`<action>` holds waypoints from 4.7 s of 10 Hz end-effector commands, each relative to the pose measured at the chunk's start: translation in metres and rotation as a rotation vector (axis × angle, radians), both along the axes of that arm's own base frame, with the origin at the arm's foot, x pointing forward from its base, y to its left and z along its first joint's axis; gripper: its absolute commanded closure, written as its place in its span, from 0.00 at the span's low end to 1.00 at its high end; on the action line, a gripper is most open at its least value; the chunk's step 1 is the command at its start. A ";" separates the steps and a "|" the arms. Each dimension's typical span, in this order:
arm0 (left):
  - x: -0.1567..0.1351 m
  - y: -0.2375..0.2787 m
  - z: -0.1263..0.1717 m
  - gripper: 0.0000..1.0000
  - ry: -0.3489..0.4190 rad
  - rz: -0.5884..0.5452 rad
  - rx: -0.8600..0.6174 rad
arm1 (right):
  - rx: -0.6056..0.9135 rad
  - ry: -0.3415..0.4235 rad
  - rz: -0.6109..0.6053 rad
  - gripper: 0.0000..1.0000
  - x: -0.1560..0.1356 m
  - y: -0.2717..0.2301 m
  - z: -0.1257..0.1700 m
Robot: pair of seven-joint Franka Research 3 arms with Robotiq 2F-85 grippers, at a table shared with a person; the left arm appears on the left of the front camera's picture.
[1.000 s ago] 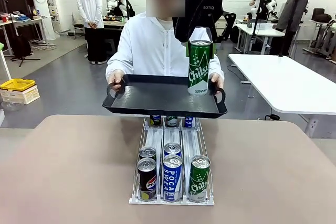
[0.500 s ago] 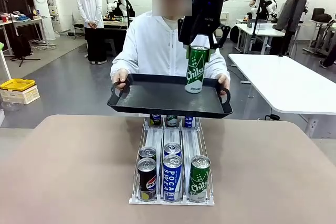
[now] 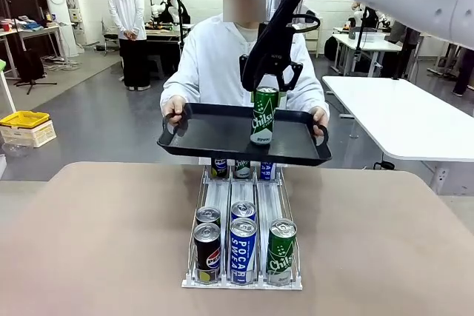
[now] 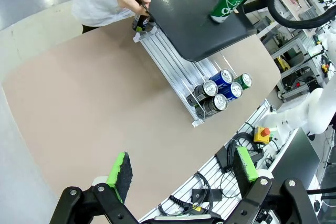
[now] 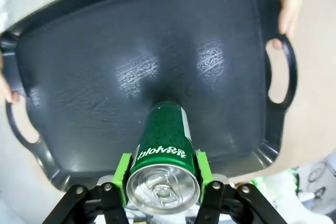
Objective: Retrieve and hand over the desired beverage to the person.
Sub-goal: Place the picked can on the Handle tray extended by the person.
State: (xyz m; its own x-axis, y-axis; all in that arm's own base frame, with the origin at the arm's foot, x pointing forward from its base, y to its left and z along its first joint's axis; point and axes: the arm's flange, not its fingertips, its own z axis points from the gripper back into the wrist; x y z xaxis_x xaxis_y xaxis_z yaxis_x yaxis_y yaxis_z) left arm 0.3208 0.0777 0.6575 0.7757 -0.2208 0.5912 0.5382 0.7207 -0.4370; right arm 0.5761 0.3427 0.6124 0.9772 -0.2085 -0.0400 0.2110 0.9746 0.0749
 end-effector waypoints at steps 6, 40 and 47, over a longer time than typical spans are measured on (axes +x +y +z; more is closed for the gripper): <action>0.000 0.002 0.000 0.00 -0.015 -0.020 -0.004 | -0.052 0.008 0.029 0.00 0.014 0.011 0.010; 0.000 0.002 0.000 0.00 -0.015 -0.020 -0.004 | 0.169 -0.363 0.522 0.00 -0.300 -0.275 0.069; 0.000 0.002 0.000 0.00 -0.015 -0.020 -0.004 | 0.572 -0.729 0.499 0.00 -0.354 -0.448 0.023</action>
State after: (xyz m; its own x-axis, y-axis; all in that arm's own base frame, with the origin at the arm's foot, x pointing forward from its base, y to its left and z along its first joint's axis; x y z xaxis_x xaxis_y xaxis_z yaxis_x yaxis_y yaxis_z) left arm 0.3206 0.0780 0.6579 0.7767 -0.2199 0.5902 0.5361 0.7227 -0.4362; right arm 0.2274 -0.1162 0.6314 0.7716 0.1014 0.6280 -0.5049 0.6981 0.5077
